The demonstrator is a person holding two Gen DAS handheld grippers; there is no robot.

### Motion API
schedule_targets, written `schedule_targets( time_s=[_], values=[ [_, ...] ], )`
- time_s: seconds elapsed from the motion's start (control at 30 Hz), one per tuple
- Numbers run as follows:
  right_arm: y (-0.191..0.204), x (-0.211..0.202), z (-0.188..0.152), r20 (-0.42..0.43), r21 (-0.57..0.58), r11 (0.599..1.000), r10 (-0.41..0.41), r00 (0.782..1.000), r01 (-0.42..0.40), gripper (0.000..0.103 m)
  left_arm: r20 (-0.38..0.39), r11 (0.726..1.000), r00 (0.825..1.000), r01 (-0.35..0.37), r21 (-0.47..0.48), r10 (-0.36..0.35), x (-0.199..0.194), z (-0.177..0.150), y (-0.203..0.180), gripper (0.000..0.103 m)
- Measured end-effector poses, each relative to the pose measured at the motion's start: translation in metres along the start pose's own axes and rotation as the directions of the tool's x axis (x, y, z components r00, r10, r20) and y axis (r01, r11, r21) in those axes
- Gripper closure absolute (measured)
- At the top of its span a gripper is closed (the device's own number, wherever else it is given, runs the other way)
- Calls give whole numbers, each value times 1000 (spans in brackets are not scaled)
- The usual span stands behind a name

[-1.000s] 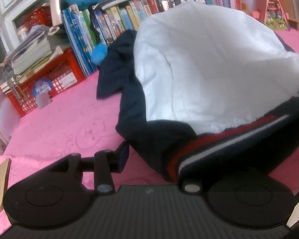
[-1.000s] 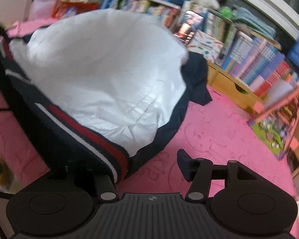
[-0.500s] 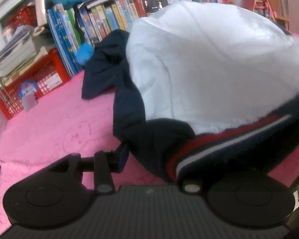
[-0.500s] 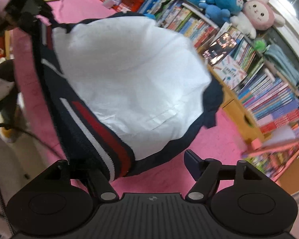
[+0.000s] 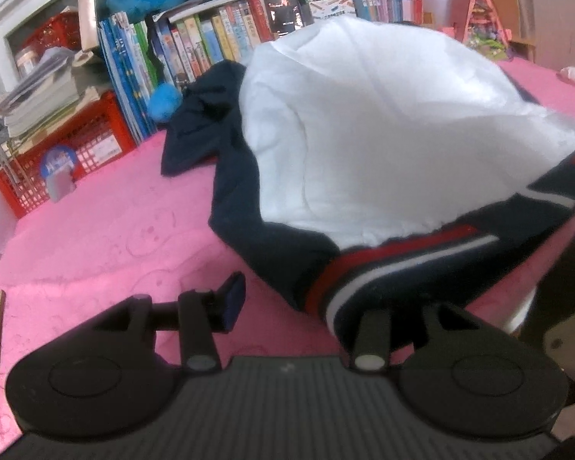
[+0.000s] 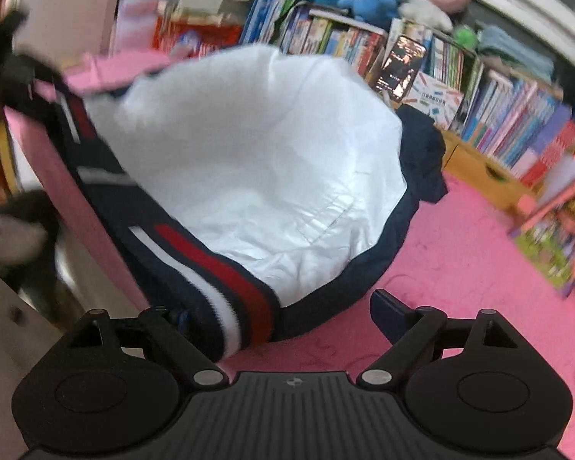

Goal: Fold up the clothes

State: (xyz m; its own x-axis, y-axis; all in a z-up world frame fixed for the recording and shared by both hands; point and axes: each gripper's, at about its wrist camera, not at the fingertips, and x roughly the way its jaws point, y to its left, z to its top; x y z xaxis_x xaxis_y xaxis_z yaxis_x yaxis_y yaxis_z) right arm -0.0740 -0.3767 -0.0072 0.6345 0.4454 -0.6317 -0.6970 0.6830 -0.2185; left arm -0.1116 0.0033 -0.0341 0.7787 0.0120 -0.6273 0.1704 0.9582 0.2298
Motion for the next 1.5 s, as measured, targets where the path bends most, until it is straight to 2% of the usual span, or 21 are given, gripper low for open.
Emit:
schedule_targets(
  time_s=[0.1,0.17,0.2,0.4,0.5,0.6,0.7,0.8,0.9,0.97,1.03,1.1,1.13,1.17,1.27,1.37,1.43,1.5],
  values=[
    [-19,-15,-1,45,146,982,116,992,-121,14,10,999,999,40,-29,-40,-6,-1,9,51],
    [-27,-22,-2,77,205,964,157,985,-170,13,13,998,999,53,-37,-52,-7,-2,14,43],
    [-31,-25,-3,95,234,953,177,980,-195,13,9,998,999,48,-27,-48,-6,-2,14,42],
    [-31,-47,1,146,257,943,178,973,-211,12,10,997,997,70,-19,-70,-4,-5,16,42],
    [-31,-57,8,211,291,918,213,954,-269,10,18,995,995,100,-7,-100,-7,-8,18,42],
    [-32,-56,23,273,322,893,230,934,-314,1,27,986,986,166,6,-166,-11,-11,21,41],
    [-15,-28,47,244,342,920,113,963,-195,1,47,970,969,243,23,-244,-20,-14,24,39],
    [14,17,62,215,313,935,100,971,-166,3,77,958,955,287,7,-287,-34,-18,32,39],
    [38,54,65,170,261,959,63,983,-106,5,158,948,941,312,-70,-298,-55,-14,50,39],
    [49,72,62,139,242,968,27,990,-60,6,256,924,916,354,-147,-310,-68,-3,63,38],
    [58,86,56,112,241,970,-1,994,-26,6,358,893,878,404,-196,-318,-76,15,71,36],
    [63,93,49,107,251,968,-13,994,-15,6,438,880,838,438,-185,-325,-73,29,68,34],
    [65,94,46,113,259,966,-17,993,-13,5,459,882,827,440,-169,-324,-66,34,61,31],
    [67,95,43,119,267,964,-22,993,-11,5,449,892,837,422,-162,-314,-54,38,51,31],
    [68,95,35,147,293,956,-40,988,-5,2,371,928,889,342,-148,-268,-13,45,16,32],
    [71,95,26,188,308,951,-62,980,1,2,250,968,949,224,-112,-191,38,31,-22,34],
    [71,94,23,202,307,952,-72,977,6,2,188,985,973,154,-82,-136,62,20,-38,36],
    [70,94,23,208,306,952,-73,975,6,2,155,989,982,120,-86,-106,72,10,-39,35]
  ],
)
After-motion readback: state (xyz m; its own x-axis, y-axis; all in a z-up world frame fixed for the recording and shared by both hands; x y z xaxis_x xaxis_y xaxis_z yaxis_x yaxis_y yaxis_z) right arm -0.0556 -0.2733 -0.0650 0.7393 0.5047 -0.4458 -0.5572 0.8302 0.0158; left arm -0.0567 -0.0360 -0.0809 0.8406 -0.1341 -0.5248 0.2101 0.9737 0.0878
